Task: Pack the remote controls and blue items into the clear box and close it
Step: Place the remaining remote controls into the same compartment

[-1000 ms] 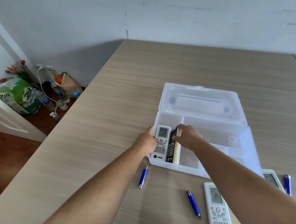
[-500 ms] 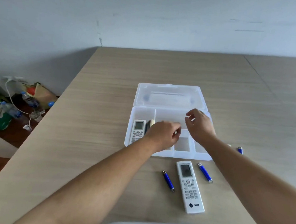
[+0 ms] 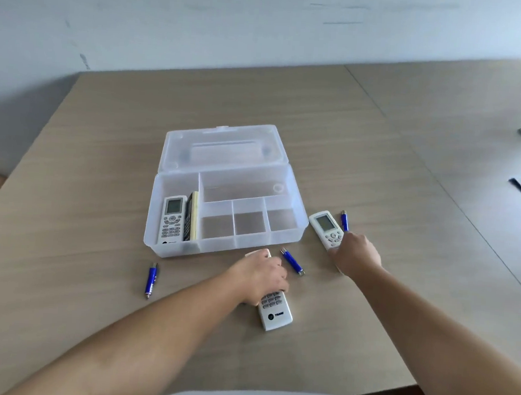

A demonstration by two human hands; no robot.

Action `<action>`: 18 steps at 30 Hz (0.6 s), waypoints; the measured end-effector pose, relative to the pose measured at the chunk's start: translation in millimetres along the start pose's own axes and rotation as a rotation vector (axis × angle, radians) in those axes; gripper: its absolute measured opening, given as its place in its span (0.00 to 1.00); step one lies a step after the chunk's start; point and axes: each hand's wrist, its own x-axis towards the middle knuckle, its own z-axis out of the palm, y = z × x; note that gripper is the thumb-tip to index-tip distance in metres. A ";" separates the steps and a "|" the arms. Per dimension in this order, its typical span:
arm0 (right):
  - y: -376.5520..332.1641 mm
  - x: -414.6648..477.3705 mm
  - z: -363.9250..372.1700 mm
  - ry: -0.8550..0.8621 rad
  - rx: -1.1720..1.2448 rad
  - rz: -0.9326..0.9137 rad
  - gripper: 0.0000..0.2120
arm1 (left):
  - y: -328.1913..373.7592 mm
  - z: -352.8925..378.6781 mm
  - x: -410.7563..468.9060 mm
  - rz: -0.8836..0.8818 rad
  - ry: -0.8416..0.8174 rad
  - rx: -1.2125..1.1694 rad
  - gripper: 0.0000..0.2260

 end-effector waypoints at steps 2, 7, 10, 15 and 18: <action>2.1 0.6 5.4 0.018 -0.002 0.007 0.17 | 1.9 1.1 2.9 0.000 -0.006 0.009 0.18; 1.2 4.8 13.8 -0.009 0.019 -0.010 0.24 | 3.8 5.1 9.9 0.010 0.025 -0.031 0.17; 0.2 3.7 19.6 -0.028 0.023 -0.003 0.27 | 2.9 10.0 10.0 0.004 0.042 -0.068 0.19; 4.7 2.5 28.6 0.069 -0.008 -0.010 0.27 | 3.1 10.7 12.8 0.023 0.042 -0.030 0.18; 7.7 3.8 31.7 0.032 0.049 0.031 0.34 | 3.5 5.1 13.2 0.050 0.040 -0.008 0.16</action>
